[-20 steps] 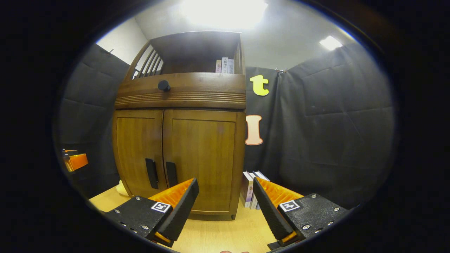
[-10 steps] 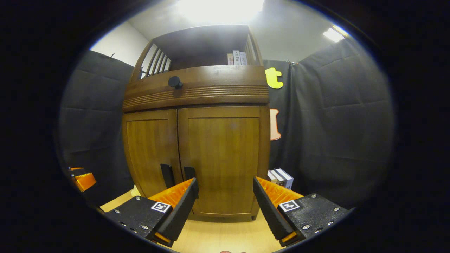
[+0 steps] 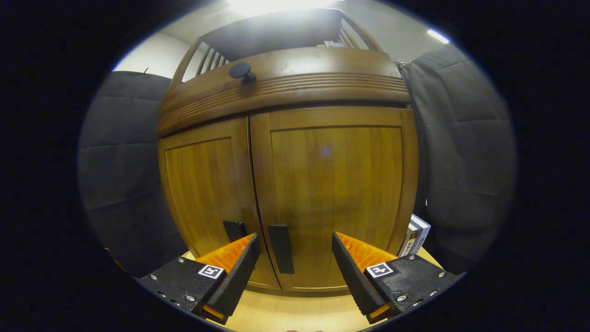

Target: Open the right door of the double-door shoe cabinet with the right hand, and open the left door with the left hand.

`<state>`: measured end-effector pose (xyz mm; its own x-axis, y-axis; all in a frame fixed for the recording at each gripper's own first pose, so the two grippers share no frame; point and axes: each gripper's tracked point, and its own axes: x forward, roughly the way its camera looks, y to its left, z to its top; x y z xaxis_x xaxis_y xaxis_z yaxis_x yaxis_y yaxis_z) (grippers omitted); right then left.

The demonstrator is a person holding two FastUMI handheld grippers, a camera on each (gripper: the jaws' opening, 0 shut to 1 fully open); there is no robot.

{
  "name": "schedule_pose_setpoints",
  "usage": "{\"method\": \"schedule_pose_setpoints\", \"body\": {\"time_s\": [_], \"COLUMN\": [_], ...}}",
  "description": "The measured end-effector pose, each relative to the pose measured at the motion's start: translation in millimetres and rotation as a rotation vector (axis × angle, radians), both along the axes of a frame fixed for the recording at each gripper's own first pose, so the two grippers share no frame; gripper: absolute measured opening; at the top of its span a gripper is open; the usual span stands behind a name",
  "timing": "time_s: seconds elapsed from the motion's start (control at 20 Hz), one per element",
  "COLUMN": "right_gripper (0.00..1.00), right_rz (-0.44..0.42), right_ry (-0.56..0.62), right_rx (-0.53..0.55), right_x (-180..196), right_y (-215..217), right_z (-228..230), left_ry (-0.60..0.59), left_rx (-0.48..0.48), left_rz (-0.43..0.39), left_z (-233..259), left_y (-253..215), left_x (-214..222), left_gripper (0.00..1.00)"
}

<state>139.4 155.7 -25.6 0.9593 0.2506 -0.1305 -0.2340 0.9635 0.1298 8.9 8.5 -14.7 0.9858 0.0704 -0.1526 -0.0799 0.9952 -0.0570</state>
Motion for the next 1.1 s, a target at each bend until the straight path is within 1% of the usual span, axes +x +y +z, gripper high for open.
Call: {"method": "schedule_pose_setpoints", "body": {"time_s": [0.15,0.2,0.25,0.3,0.45,0.55,0.7,0.85,1.0,1.1], "right_gripper": [0.96,0.96,0.96,0.96,0.95,0.91,0.77,0.44,0.33,0.30], "right_rz": [-0.002,-0.003,-0.004,-0.006,-0.007,-0.020,-0.018,0.007,0.006,0.011], "right_ry": [0.028,0.037,0.039,0.042,0.058,0.058,0.063,0.078,0.077,0.083], "right_rx": [-0.014,-0.013,-0.009,-0.009,-0.030,-0.045,-0.053,-0.044,-0.026,-0.011], "right_x": [20.9,27.4,33.3,38.0,53.1,60.0,63.7,67.4,67.7,68.1], "right_y": [14.5,16.9,19.6,21.3,29.1,30.1,32.3,40.8,39.6,39.8], "right_z": [-13.8,-17.4,-17.7,-21.7,-36.7,-41.7,-46.5,-51.6,-50.5,-51.5], "left_ry": [0.023,0.029,0.034,0.039,0.049,0.048,0.045,0.051,0.059,0.055], "left_rx": [-0.008,-0.012,-0.015,-0.018,-0.022,-0.031,-0.037,-0.032,-0.028,-0.017], "left_rz": [0.028,0.038,0.048,0.056,0.071,0.069,0.076,0.082,0.071,0.063], "left_z": [-3.2,-3.6,-3.3,-3.8,-2.8,-1.8,-3.1,-4.7,-6.4,-7.1], "left_y": [2.4,3.0,4.0,4.4,5.8,5.1,6.7,7.8,7.8,6.4], "left_x": [2.2,1.6,2.4,2.0,3.5,2.4,2.0,3.4,2.2,3.4], "left_gripper": [1.00,0.87,0.87,0.94,0.94,0.94,0.94,0.94,0.94,0.94]}}
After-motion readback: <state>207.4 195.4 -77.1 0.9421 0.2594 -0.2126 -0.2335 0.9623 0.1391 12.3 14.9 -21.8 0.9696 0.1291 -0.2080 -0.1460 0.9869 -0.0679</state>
